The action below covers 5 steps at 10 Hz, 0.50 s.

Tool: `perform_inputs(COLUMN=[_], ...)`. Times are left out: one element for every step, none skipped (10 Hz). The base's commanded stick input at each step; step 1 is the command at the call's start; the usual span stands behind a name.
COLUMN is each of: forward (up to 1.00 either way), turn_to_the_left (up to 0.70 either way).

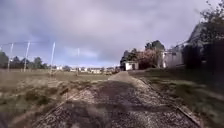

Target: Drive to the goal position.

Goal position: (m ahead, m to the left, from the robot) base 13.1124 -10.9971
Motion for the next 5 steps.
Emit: perform_inputs(forward=[0.69, 0.69, 0.68, 0.68, 0.69], turn_to_the_left=[-0.12, -0.12, -0.12, -0.12, -0.12])
